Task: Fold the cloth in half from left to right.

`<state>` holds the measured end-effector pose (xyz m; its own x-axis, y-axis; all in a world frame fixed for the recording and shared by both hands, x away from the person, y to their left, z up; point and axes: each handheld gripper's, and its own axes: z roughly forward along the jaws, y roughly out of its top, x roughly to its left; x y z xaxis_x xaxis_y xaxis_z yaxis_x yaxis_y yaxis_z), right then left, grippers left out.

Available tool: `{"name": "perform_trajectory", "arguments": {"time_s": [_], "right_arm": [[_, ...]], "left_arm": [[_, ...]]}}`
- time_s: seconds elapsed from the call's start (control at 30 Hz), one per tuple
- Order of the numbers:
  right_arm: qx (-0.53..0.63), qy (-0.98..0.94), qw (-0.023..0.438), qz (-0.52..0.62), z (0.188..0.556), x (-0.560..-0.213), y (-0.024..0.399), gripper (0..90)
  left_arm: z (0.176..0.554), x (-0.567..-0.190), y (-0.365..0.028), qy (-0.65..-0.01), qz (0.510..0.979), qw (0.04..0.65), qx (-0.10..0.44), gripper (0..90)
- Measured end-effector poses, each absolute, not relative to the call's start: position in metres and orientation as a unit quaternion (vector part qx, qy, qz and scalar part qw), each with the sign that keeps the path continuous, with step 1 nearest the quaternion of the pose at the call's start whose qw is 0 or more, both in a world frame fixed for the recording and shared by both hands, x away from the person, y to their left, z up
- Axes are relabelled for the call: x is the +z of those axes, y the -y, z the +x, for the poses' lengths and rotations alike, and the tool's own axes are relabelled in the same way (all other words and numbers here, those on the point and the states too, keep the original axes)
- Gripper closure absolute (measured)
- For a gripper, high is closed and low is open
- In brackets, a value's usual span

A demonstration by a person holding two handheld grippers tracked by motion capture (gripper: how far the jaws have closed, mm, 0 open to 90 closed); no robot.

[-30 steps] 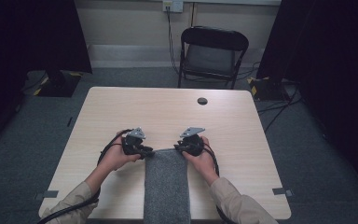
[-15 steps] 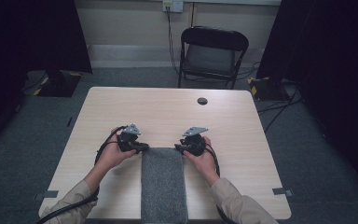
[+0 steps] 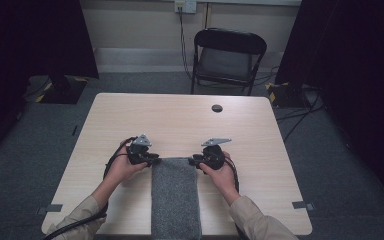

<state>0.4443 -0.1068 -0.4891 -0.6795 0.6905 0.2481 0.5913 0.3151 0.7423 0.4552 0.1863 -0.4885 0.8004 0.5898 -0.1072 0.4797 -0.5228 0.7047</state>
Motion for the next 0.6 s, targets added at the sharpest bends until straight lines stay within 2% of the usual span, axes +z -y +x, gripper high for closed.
{"name": "perform_trajectory", "arguments": {"time_s": [0.1,0.17,0.2,0.23,0.27,0.3,0.6], "right_arm": [[0.431,-0.805,0.051,0.404,0.442,-0.491,0.109,71.1],[0.419,-0.813,0.052,0.401,0.441,-0.495,0.108,77.6],[0.414,-0.818,0.061,0.394,0.440,-0.497,0.107,81.2],[0.414,-0.818,0.061,0.394,0.440,-0.497,0.107,81.2],[0.409,-0.824,0.081,0.383,0.440,-0.497,0.106,87.0],[0.410,-0.825,0.088,0.380,0.439,-0.497,0.105,88.5],[0.429,-0.821,0.148,0.346,0.445,-0.480,0.098,87.5]], "left_arm": [[0.456,-0.488,-0.186,-0.307,0.870,0.379,0.071,76.3],[0.455,-0.489,-0.186,-0.306,0.870,0.380,0.074,76.6],[0.455,-0.489,-0.186,-0.305,0.870,0.381,0.075,76.6],[0.455,-0.489,-0.186,-0.305,0.870,0.381,0.075,76.8],[0.455,-0.489,-0.186,-0.305,0.869,0.381,0.075,77.1],[0.455,-0.490,-0.186,-0.305,0.869,0.384,0.075,77.2],[0.455,-0.488,-0.187,-0.299,0.870,0.385,0.075,79.5]]}}
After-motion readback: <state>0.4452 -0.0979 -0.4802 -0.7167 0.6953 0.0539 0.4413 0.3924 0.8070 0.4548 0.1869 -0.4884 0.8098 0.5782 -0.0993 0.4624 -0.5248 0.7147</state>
